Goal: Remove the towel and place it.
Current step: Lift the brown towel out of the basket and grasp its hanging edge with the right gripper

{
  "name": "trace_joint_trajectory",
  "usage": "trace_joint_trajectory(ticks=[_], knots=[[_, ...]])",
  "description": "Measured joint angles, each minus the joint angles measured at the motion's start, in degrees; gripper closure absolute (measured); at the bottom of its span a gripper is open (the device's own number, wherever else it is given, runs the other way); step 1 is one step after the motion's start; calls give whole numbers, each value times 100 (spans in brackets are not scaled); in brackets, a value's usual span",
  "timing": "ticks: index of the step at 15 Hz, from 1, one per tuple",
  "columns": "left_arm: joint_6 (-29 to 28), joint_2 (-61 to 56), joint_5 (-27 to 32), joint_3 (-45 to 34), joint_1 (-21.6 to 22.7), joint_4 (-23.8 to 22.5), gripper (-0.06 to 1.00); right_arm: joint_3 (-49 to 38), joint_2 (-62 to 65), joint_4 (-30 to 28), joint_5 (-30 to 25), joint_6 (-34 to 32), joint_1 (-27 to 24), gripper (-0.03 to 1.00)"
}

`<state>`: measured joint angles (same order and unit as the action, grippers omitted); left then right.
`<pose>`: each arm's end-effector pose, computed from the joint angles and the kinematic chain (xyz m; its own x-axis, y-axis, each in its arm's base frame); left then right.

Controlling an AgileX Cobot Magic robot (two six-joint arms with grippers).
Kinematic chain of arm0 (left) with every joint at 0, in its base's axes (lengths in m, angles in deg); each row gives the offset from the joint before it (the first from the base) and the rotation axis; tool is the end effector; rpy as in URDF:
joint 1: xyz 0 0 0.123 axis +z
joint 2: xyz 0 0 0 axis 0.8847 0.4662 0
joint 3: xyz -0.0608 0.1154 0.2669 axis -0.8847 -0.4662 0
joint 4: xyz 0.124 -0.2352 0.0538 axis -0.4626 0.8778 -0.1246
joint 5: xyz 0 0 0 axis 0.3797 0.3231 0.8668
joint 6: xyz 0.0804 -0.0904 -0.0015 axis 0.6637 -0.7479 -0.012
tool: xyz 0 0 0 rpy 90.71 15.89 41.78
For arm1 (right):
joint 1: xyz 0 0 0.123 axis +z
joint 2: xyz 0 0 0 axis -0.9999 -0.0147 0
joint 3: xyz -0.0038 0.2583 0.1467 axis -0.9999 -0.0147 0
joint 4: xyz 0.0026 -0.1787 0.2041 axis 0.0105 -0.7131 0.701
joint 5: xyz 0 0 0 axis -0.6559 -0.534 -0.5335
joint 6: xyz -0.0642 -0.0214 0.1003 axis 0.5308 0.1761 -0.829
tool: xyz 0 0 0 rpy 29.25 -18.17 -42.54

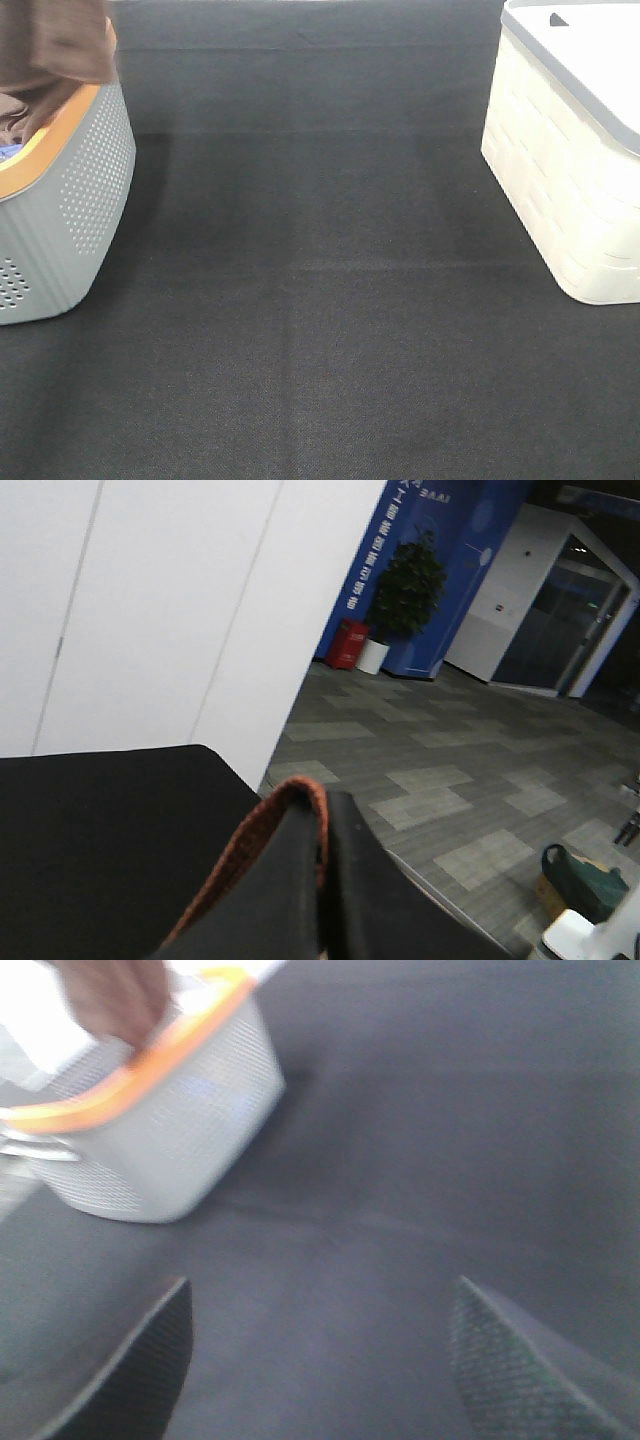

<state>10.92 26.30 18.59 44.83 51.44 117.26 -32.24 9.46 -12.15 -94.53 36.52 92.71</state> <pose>0.3259 -0.1200 0.5646 -0.2008 -0.3582 -0.9118 0.5985 0.6920 -0.4037 0.0623 0.0580 0.3051 -0.4044 0.0620 -0.9125 -0.4341 0.8652 0.2512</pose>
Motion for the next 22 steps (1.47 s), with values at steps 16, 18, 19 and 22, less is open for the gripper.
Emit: trace_joint_trajectory(ticks=[16, 18, 19, 22], knots=[[275, 951, -1066, 0, -2212, -395, 94, 2177, -5426, -2544, 2561, 808, 3759, 41], [275, 951, -1100, 0, -2286, -395, 94, 2177, -5724, -2848, 3157, 413, 3971, 41], [275, 951, -1106, 0, -2315, -395, 94, 2183, -5890, -2876, 3375, 344, 4022, 41], [275, 951, -1106, 0, -2355, -476, 94, 2183, -6446, -2893, 3827, 298, 4039, 40]])
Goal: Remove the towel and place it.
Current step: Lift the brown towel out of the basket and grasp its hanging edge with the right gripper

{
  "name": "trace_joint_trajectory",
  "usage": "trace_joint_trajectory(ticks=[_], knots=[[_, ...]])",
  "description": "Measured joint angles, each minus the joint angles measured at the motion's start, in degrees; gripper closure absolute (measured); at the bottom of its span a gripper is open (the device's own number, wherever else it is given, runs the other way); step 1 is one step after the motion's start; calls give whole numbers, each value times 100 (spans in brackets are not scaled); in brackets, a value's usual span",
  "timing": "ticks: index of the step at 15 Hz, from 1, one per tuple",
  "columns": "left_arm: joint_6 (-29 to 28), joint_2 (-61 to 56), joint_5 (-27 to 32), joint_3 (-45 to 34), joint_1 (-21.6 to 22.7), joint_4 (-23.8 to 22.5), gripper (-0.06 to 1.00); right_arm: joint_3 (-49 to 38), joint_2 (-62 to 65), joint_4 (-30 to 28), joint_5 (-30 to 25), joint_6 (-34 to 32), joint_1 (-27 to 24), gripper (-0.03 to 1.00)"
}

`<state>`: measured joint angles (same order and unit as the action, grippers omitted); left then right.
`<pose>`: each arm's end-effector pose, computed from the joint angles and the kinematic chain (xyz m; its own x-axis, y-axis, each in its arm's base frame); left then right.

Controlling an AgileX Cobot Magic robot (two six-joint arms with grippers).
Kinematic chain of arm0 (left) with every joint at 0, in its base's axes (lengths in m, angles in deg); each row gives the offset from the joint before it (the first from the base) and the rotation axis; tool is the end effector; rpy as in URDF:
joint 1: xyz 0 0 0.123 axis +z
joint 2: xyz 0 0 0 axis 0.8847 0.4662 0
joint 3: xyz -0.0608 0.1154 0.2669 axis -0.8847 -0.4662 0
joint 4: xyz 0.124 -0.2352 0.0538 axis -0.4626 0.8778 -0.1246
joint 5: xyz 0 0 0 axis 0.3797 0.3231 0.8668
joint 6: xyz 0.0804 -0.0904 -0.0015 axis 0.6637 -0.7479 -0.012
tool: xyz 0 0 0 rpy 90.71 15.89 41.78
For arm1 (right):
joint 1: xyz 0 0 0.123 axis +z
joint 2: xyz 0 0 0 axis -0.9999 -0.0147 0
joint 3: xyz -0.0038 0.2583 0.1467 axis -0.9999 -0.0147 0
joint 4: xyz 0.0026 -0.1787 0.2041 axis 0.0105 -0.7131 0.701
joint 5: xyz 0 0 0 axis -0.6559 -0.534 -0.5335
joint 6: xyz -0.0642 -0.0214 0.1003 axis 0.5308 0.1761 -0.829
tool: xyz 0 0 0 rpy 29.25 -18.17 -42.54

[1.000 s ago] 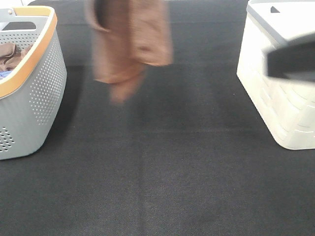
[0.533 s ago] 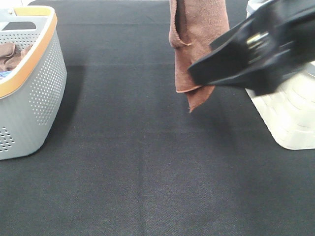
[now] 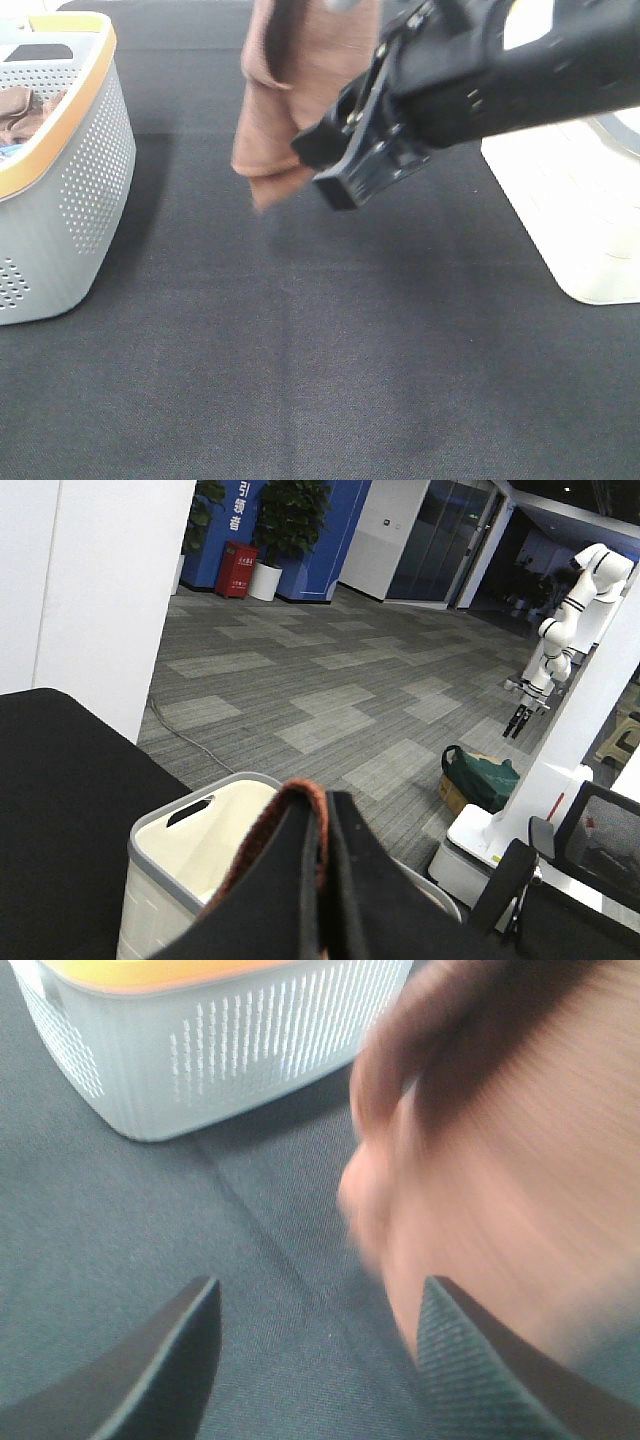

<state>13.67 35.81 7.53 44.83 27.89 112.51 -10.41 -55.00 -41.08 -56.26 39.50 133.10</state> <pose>0.3252 -0.2676 0.5128 -0.2754 -0.2345 -0.9323 0.7435 0.5629 -0.3612 0.2392 0.2345 0.2777 -0.1690 -0.5427 -0.8227 -0.7846 0.5793 -0.2210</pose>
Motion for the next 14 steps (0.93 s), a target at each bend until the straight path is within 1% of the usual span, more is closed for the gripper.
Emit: trace_joint_trajectory(ticks=[3, 4, 5, 7, 14], knots=[[0, 0, 6, 0, 0, -23, 94, 0, -166, -6, 476, 0, 0, 40], [0, 0, 6, 0, 0, -23, 94, 0, -166, -6, 476, 0, 0, 40], [0, 0, 6, 0, 0, -23, 94, 0, -178, -6, 625, 0, 0, 40], [0, -23, 11, 0, 0, -63, 94, 0, -178, -6, 653, 0, 0, 40], [0, -246, 223, 0, 0, -561, 94, 0, -178, -17, 665, 0, 0, 40]])
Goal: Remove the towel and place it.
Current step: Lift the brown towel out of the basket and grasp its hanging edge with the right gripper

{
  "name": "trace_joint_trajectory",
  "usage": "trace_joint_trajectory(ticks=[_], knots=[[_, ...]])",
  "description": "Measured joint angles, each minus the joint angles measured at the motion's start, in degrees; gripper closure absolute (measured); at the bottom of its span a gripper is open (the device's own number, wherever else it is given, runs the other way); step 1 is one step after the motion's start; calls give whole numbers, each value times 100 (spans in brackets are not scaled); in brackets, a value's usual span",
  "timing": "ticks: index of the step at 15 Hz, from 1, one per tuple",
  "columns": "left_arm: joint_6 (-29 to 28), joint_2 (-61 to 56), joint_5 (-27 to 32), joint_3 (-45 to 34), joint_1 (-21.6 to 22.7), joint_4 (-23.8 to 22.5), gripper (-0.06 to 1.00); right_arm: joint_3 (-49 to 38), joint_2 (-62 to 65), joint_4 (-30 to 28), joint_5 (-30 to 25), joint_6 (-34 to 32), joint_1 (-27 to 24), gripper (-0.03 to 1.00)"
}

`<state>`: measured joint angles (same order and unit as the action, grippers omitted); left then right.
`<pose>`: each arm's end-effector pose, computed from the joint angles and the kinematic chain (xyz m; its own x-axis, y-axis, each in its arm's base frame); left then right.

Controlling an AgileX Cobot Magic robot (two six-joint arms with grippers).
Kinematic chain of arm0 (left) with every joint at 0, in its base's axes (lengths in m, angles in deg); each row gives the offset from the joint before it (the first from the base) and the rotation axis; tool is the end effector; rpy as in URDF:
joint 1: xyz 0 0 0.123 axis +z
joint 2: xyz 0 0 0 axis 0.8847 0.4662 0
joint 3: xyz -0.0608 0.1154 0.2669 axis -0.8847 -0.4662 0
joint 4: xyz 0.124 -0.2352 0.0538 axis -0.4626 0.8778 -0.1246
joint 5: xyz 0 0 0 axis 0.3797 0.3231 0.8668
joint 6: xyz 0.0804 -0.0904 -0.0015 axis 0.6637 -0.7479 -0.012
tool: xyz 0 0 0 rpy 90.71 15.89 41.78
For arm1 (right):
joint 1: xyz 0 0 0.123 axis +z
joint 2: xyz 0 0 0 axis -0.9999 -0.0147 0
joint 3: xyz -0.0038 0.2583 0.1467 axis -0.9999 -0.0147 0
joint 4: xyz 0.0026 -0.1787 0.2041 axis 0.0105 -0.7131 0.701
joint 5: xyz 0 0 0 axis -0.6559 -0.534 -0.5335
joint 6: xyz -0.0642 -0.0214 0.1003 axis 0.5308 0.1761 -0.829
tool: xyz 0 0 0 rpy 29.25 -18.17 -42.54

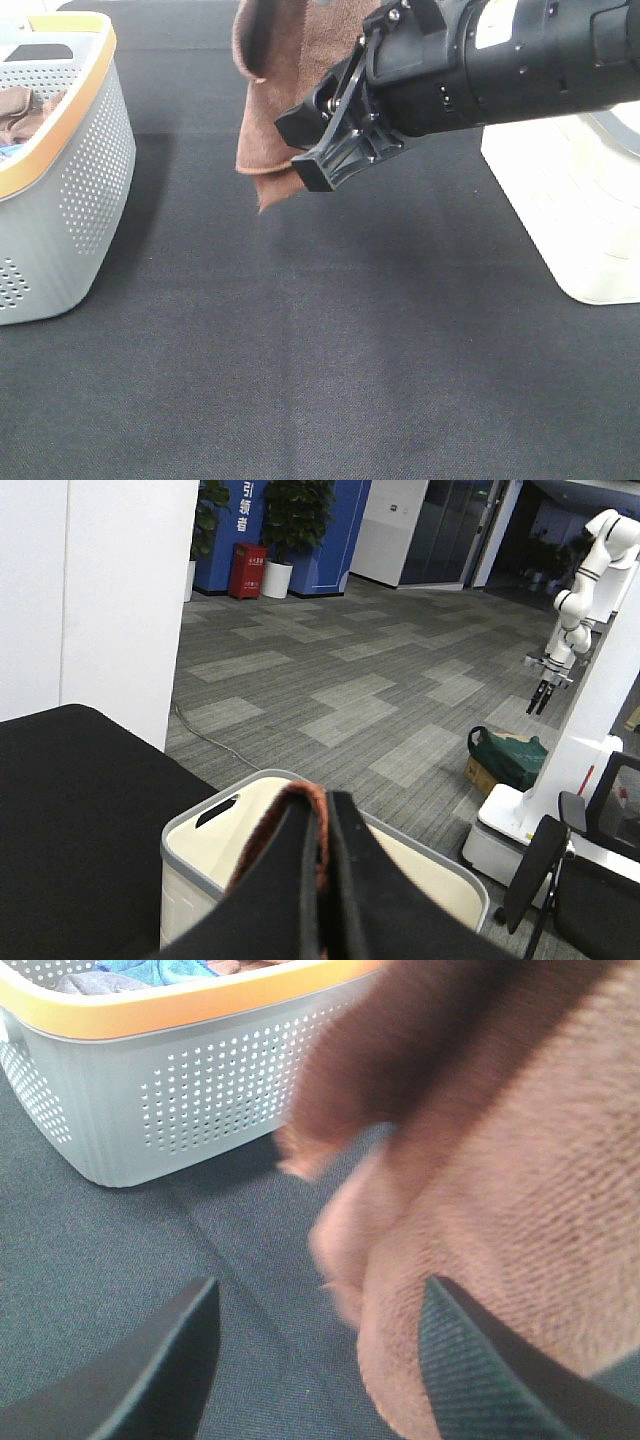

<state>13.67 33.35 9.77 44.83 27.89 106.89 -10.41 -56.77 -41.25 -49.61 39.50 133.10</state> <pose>0.3113 -0.2581 0.5236 -0.2069 -0.1637 -0.9646 0.7652 0.5872 -0.2638 0.2488 0.2412 0.2793 -0.1196 -0.4967 -0.8596 -0.7619 0.6011 -0.2413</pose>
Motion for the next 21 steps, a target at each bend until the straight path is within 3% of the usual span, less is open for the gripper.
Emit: trace_joint_trajectory(ticks=[4, 8, 16, 19, 21], knots=[[0, -63, 74, 0, 0, -69, 94, 0, 0, 0, 166, 0, 0, 40], [-6, -252, 183, 0, 0, -504, 94, 0, 0, -6, 172, 0, 0, 40], [-63, -315, 476, 0, 0, -682, 94, 0, -6, -166, 258, 0, -11, 40], [-355, -338, 516, 0, 0, -1026, 94, 0, -86, -155, 413, 0, -258, 40], [-814, -350, 516, 0, 0, -1621, 94, 0, -132, -92, 413, -6, -653, 40]])
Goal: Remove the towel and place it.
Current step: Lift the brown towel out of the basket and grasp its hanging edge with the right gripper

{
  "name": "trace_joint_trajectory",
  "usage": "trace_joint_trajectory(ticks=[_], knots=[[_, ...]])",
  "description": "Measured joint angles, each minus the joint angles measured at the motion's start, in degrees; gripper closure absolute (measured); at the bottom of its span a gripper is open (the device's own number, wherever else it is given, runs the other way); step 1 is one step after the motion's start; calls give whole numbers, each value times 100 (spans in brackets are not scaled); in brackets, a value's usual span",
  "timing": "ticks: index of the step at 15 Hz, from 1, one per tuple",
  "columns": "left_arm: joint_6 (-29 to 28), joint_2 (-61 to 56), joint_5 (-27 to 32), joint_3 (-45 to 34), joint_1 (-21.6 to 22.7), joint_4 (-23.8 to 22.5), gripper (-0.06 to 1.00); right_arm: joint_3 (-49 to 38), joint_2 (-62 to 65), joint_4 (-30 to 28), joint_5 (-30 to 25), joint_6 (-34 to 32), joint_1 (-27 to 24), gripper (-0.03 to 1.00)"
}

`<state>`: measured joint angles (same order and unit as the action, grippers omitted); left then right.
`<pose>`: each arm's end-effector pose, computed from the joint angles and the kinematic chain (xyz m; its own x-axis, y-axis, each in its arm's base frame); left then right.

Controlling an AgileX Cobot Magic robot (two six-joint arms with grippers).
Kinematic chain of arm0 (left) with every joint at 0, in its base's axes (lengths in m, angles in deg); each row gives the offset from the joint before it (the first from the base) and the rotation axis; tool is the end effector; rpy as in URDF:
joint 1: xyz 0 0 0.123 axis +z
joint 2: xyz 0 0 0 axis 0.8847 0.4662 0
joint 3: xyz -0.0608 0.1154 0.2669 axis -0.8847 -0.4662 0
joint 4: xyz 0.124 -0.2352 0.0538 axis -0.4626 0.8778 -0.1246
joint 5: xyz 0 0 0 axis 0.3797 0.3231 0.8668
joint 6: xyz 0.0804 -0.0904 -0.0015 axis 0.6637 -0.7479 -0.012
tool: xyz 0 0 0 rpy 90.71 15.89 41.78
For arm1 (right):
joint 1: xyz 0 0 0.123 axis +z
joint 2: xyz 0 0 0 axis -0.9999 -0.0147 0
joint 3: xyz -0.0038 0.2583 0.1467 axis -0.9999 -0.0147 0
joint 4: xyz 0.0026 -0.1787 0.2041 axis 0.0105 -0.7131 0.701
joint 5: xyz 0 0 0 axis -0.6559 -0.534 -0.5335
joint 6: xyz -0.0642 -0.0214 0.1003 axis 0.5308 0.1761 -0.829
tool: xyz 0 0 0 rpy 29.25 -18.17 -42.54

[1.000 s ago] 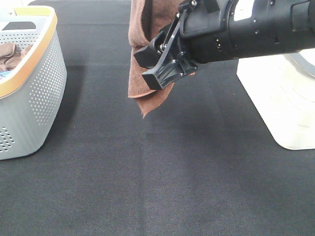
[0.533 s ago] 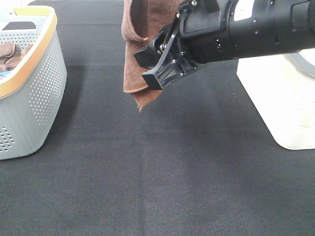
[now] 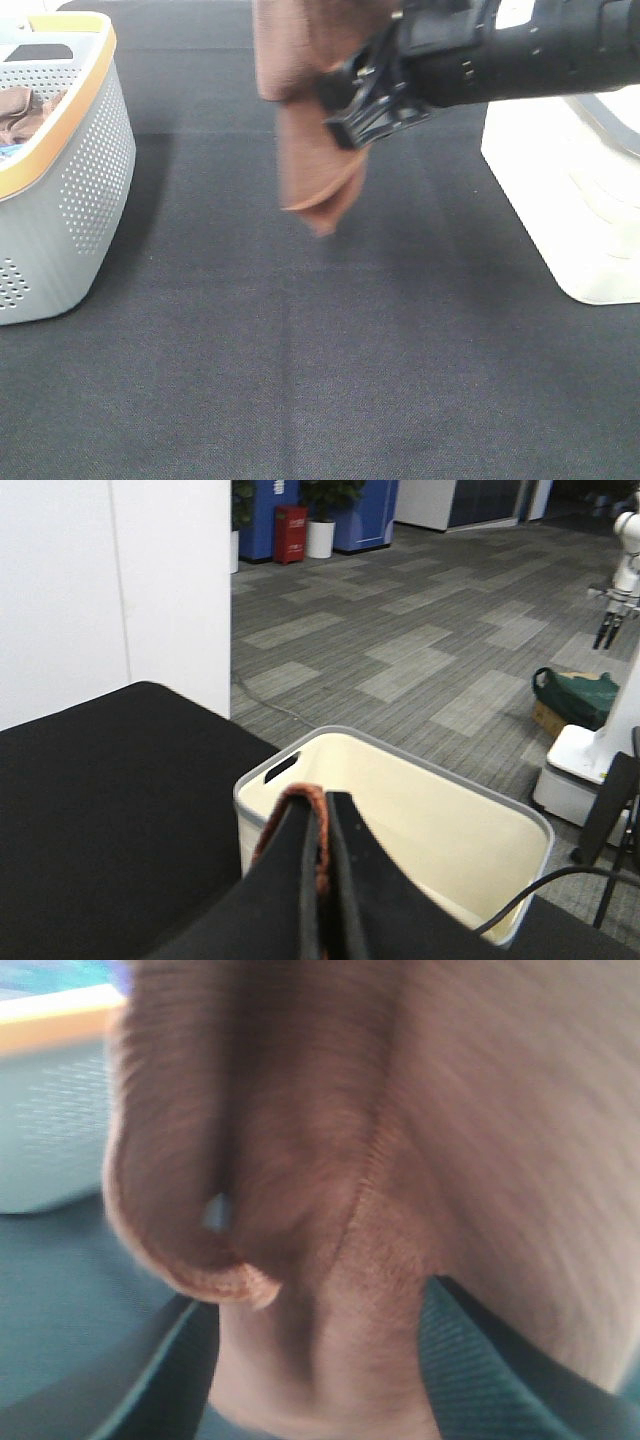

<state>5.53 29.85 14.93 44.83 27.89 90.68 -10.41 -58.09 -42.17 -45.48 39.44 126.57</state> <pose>0.2958 -0.2392 0.5294 -0.1616 -0.0254 -0.9865 0.7407 0.6575 -0.1383 0.2811 0.2150 0.2791 -0.1337 -0.4658 -0.8747 -0.6749 0.6891 -0.2638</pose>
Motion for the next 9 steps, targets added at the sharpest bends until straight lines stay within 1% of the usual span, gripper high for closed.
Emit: trace_joint_trajectory(ticks=[2, 7, 9], knots=[[-218, 0, 0, 0, 0, -218, 94, 0, 0, 29, 29, 0, -29, 40], [-252, 0, 0, 0, 0, -292, 94, 0, -63, 40, 0, 6, -46, 39], [-252, 0, 0, 0, 0, -424, 94, 0, -63, -86, -34, 6, -46, 39]])
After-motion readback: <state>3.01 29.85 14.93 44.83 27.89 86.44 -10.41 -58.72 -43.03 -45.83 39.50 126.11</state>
